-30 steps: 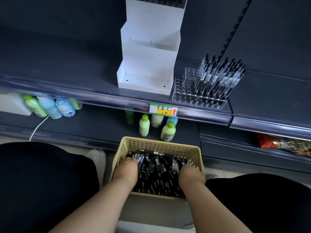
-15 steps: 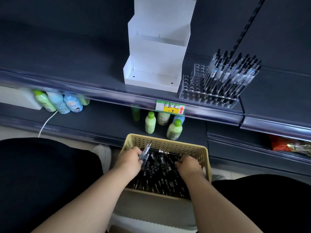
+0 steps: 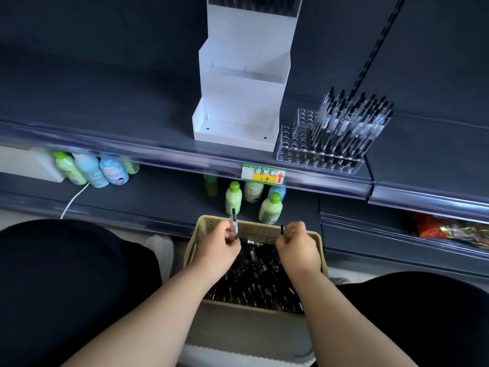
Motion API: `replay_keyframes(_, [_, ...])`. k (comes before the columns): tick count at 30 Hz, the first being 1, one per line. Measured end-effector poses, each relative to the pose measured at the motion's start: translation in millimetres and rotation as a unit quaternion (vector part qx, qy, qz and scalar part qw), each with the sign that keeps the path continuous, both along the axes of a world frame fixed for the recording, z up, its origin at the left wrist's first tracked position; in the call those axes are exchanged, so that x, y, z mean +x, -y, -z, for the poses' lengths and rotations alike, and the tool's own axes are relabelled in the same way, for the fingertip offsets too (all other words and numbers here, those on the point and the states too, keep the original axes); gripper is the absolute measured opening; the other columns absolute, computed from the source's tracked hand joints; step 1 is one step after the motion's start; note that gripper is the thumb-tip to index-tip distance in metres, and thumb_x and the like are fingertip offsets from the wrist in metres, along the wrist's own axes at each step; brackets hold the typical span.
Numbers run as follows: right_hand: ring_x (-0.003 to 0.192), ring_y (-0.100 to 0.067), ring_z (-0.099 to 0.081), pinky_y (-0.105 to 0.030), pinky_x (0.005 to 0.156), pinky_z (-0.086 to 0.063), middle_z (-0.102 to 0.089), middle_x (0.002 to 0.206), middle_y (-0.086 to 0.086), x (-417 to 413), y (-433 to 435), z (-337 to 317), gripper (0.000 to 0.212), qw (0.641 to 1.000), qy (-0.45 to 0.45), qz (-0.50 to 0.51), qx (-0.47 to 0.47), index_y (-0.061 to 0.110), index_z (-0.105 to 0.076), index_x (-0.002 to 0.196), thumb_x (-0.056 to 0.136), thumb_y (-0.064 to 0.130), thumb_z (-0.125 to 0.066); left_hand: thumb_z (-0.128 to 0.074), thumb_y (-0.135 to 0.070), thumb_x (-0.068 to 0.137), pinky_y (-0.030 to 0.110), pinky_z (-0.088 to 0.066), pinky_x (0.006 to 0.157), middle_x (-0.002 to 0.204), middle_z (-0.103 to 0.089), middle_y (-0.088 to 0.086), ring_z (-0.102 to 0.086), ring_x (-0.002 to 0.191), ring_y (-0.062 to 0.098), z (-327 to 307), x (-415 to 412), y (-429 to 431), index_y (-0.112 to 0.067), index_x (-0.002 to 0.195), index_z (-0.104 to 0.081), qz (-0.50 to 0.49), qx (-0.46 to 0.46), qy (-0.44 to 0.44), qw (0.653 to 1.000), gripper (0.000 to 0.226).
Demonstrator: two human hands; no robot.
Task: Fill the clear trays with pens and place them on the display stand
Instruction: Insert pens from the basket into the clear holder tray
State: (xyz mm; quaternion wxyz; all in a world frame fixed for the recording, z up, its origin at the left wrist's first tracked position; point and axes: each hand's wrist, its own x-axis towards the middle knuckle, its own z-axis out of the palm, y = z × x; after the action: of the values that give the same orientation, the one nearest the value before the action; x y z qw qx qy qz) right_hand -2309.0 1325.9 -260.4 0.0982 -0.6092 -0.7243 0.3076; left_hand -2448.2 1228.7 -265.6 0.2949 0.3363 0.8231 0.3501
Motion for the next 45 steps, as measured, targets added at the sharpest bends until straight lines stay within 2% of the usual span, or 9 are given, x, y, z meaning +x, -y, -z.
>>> replay_keyframes(5, [0.081, -0.013, -0.061, -0.033, 0.072, -0.052, -0.065, 0.097, 0.009, -3, 2, -38, 0.023, 0.987, -0.146, 0.029, 0.069, 0.023, -0.054, 0.112, 0.090, 0.026, -0.051, -0.056, -0.027, 0.092, 0.040, -0.054, 0.083, 0.089, -0.066, -0.005, -0.065, 0.083, 0.016, -30, 14, -14, -0.024, 0.096, -0.057, -0.039, 0.098, 0.076, 0.992, 0.006])
replay_keyframes(8, [0.073, -0.004, -0.059, -0.018, 0.062, -0.046, -0.064, 0.086, 0.013, -4, -2, -60, 0.014, 0.972, -0.210, 0.038, 0.102, 0.023, -0.057, 0.104, 0.090, 0.026, -0.054, -0.058, -0.034, 0.090, 0.000, -0.042, 0.070, 0.078, -0.063, -0.017, -0.058, 0.074, -0.015, -54, 19, -19, -0.028, 0.091, -0.060, -0.020, 0.140, 0.014, 0.990, 0.006])
replay_keyframes(11, [0.065, 0.004, -0.057, -0.005, 0.055, -0.040, -0.064, 0.076, 0.011, -3, -9, -85, 0.003, 0.953, -0.272, 0.039, 0.128, 0.027, -0.057, 0.088, 0.090, 0.024, -0.056, -0.063, -0.031, 0.087, -0.003, -0.037, 0.061, 0.080, -0.064, -0.019, -0.052, 0.073, -0.023, -80, 20, -28, -0.029, 0.087, -0.059, 0.000, 0.188, -0.010, 0.982, 0.004])
replay_keyframes(15, [0.065, 0.003, -0.058, -0.004, 0.057, -0.040, -0.065, 0.077, 0.008, -2, -22, -119, 0.011, 0.930, -0.325, 0.032, 0.168, 0.031, -0.057, 0.084, 0.089, 0.021, -0.059, -0.066, -0.022, 0.085, 0.017, -0.050, 0.069, 0.085, -0.067, -0.015, -0.063, 0.076, -0.004, -109, 14, -50, -0.033, 0.084, -0.053, 0.004, 0.244, 0.031, 0.969, 0.017])
replay_keyframes(21, [0.072, -0.008, -0.063, -0.023, 0.067, -0.053, -0.066, 0.079, 0.008, 3, -60, -175, 0.016, 0.890, -0.376, 0.002, 0.259, 0.032, -0.059, 0.087, 0.086, 0.017, -0.062, -0.068, -0.024, 0.082, 0.001, -0.042, 0.065, 0.084, -0.067, -0.026, -0.061, 0.079, -0.010, -146, -9, -79, -0.034, 0.086, -0.057, 0.031, 0.299, -0.006, 0.954, 0.016])
replay_keyframes(24, [0.070, -0.005, -0.063, -0.026, 0.068, -0.052, -0.065, 0.074, 0.013, 0, -89, -199, 0.016, 0.877, -0.374, 0.000, 0.302, 0.034, -0.059, 0.082, 0.085, 0.019, -0.064, -0.070, -0.022, 0.080, 0.003, -0.045, 0.070, 0.084, -0.067, -0.025, -0.062, 0.079, -0.010, -165, -18, -98, -0.033, 0.083, -0.059, 0.041, 0.328, -0.032, 0.943, 0.016])
replay_keyframes(33, [0.071, 0.010, -0.056, 0.002, 0.058, -0.038, -0.059, 0.066, 0.025, -37, -154, -219, 0.015, 0.907, -0.246, -0.038, 0.338, 0.037, -0.057, 0.075, 0.082, 0.025, -0.065, -0.074, -0.020, 0.077, 0.009, -0.048, 0.070, 0.080, -0.068, -0.022, -0.064, 0.073, -0.006, -179, -44, -162, -0.033, 0.077, -0.058, 0.045, 0.351, -0.056, 0.934, 0.020])
replay_keyframes(39, [0.085, -0.008, -0.060, -0.018, 0.069, -0.043, -0.057, 0.075, 0.025, -43, -171, -201, 0.008, 0.921, -0.172, -0.074, 0.342, 0.024, -0.065, 0.093, 0.084, 0.024, -0.064, -0.071, -0.029, 0.073, 0.009, -0.049, 0.069, 0.078, -0.071, -0.018, -0.067, 0.072, -0.001, -166, -48, -170, -0.028, 0.081, -0.063, 0.017, 0.345, -0.008, 0.938, 0.011])
replay_keyframes(45, [0.080, -0.007, -0.059, -0.016, 0.065, -0.045, -0.056, 0.071, 0.026, -50, -179, -199, 0.007, 0.920, -0.162, -0.082, 0.347, 0.023, -0.066, 0.091, 0.084, 0.024, -0.065, -0.067, -0.033, 0.068, 0.023, -0.052, 0.075, 0.079, -0.072, -0.015, -0.069, 0.075, 0.004, -161, -47, -174, -0.029, 0.081, -0.065, 0.006, 0.346, 0.043, 0.937, 0.014])
